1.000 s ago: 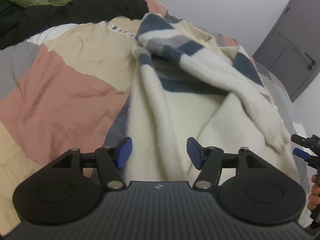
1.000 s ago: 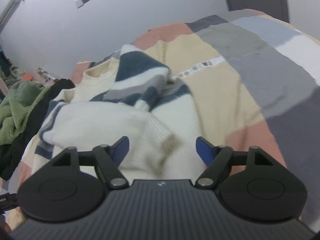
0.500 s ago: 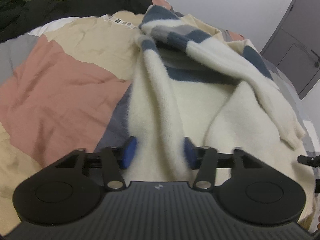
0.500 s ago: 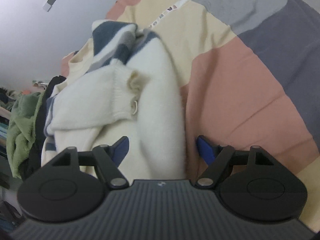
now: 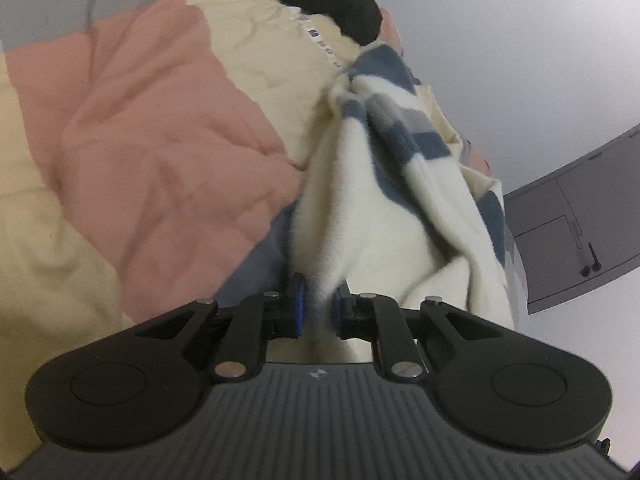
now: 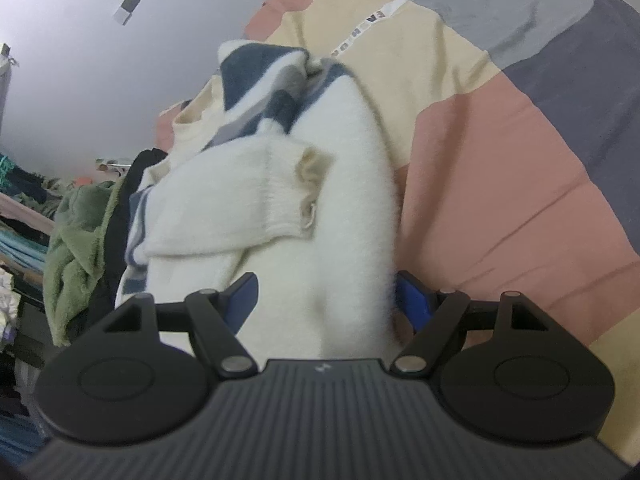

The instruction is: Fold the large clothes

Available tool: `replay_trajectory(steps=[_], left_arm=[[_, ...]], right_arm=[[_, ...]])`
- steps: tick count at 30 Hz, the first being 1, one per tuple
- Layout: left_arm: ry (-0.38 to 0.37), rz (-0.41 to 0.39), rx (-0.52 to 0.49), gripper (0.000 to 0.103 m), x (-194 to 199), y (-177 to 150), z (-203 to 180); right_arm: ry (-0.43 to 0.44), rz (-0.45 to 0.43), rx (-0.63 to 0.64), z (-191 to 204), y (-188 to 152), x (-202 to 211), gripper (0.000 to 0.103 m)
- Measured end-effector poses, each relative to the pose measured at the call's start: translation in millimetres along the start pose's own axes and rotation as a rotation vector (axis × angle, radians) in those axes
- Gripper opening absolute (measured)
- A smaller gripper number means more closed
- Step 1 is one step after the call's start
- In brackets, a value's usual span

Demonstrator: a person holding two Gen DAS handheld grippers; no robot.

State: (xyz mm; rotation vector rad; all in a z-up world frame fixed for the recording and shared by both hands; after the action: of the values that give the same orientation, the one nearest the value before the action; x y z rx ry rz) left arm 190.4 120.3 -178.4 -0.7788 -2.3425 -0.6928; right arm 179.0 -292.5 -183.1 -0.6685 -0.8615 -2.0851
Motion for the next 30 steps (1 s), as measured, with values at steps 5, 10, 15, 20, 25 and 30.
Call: replay_trajectory(steps=[5,10,15,20,25,30], left_arm=[[0.012,0.008,-0.033,0.020,1.7,-5.7,-2.4],[0.052,0.029,-0.053,0.044,1.8,-11.7,-1.0],[0.062,0.067,-0.098,0.064,-1.1,-28.6,-7.9],[0.030,0.110,-0.083,0.071,2.0,-46.7,-13.4],[0.003,0.150,-0.043,0.045,10.4,-62.1,-20.0],[-0.098,0.095,-0.015,0.020,40.5,-55.3,-37.4]], right_arm=[[-0.077,0.023,0.002,-11.4,-2.0,-11.6,0.077],[-0.044,0.038,0.018,-8.2,-5.0,-21.2,0.078],[0.233,0.109,-0.002,25.3,-18.9,-18.3,0.073],[0.072,0.140,0.116,28.4,-34.5,-29.4,0.040],[0.083,0.081,0.078,23.0,-25.9,-12.1,0.018],[0.204,0.008,0.128,49.2,-18.9,25.8,0.016]])
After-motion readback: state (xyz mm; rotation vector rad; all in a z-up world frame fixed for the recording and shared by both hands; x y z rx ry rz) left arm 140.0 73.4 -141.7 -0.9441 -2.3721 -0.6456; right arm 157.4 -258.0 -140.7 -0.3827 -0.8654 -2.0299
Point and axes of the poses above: each gripper's, at about its wrist camera, not at the fingertips, and x roughly against the way its jaws point, z to its left, y to its top, the point moved 10 cm from there along -x, roughly the way its jaws point, and after that the axes turned 6 degrees about z, right-handed, at the moved point
